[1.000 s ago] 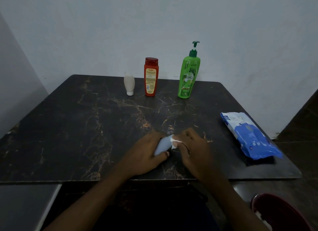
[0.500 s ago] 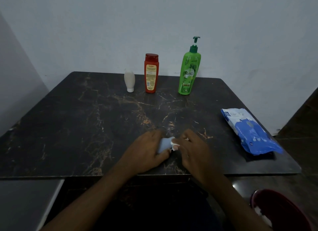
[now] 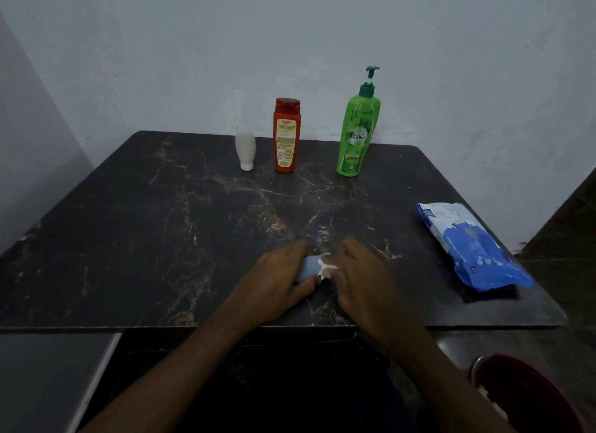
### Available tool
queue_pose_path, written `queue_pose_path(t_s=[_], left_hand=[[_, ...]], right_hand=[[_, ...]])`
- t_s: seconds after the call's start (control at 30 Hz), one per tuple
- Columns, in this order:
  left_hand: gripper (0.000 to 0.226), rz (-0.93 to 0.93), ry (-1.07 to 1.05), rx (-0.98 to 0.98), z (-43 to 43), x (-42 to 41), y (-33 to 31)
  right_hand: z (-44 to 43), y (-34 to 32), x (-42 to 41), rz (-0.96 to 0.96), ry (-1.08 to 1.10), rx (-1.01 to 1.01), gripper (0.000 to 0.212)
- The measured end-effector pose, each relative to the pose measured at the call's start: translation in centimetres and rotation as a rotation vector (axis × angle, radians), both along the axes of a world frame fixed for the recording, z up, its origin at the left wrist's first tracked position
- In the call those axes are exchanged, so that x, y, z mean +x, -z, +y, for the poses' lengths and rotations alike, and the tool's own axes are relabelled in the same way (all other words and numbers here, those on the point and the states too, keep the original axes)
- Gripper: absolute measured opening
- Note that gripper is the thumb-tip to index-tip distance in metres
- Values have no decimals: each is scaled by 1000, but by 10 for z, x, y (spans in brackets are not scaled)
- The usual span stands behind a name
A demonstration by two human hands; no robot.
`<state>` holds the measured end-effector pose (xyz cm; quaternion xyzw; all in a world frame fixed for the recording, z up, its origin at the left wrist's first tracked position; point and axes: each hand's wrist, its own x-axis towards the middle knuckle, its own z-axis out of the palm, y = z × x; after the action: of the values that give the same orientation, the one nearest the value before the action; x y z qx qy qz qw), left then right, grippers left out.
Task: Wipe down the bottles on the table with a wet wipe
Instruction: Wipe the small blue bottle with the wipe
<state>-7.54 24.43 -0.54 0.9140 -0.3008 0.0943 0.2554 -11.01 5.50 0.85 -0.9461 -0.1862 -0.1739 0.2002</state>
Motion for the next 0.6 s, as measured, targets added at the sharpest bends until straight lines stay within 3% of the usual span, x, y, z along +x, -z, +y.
queue_pose_path(t_s=[0.1, 0.2, 0.37, 0.5, 0.6], left_hand=[[28, -40, 29, 27, 1, 1, 1], [27, -107, 71, 51, 2, -1, -1], [24, -152, 96, 30, 1, -5, -6], [26, -112, 113, -68, 3, -7, -8], [21, -68, 125, -122, 5, -3, -5]], right_hand=[[-3, -1, -4, -41, 43, 89, 12], [-2, -18, 5, 22, 61, 50, 8], [-18, -50, 47, 530, -28, 114, 11], [-33, -58, 62, 876, -90, 518, 18], [-33, -53, 53, 993, -102, 859, 24]])
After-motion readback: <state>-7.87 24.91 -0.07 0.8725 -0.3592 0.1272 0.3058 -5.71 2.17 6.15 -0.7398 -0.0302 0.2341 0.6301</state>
